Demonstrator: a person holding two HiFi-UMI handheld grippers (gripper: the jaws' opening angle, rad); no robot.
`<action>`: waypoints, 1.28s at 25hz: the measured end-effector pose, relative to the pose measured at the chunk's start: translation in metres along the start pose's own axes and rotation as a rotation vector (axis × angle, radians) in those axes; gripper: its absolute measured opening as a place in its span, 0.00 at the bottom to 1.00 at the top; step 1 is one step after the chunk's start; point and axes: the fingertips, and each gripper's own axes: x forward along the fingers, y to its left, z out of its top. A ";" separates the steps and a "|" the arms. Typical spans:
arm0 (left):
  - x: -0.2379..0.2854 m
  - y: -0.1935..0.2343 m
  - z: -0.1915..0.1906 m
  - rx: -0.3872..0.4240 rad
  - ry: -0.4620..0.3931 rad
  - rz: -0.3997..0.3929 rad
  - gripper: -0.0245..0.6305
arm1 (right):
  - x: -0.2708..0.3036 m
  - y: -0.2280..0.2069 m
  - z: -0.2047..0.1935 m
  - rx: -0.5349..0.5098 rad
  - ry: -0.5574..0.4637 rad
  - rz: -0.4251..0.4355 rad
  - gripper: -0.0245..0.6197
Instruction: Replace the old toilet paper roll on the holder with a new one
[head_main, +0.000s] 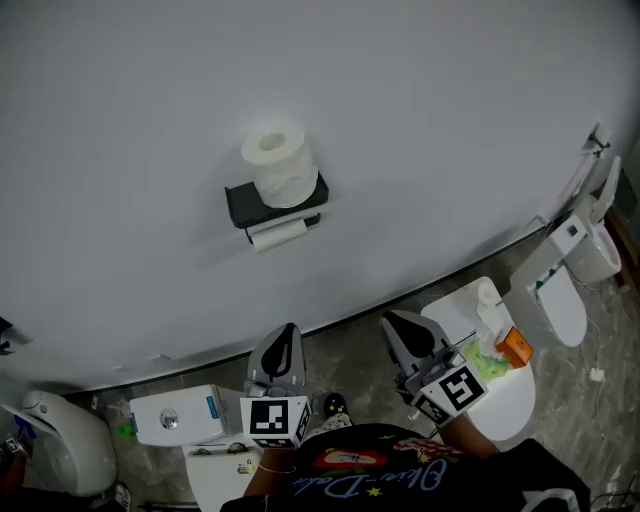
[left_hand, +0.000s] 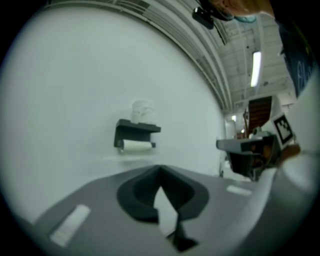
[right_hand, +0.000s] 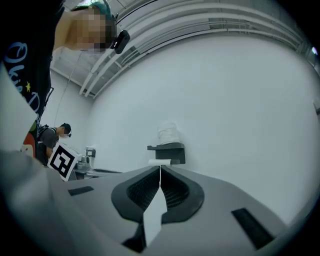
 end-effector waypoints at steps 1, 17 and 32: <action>0.010 0.004 -0.002 0.002 0.005 -0.007 0.02 | 0.011 -0.007 -0.001 -0.004 0.005 -0.004 0.06; 0.053 0.031 0.007 -0.325 -0.041 0.056 0.02 | 0.097 -0.030 0.007 0.041 -0.008 0.192 0.06; 0.117 0.103 0.028 -1.189 -0.557 0.074 0.46 | 0.079 -0.081 0.013 0.031 0.001 0.150 0.06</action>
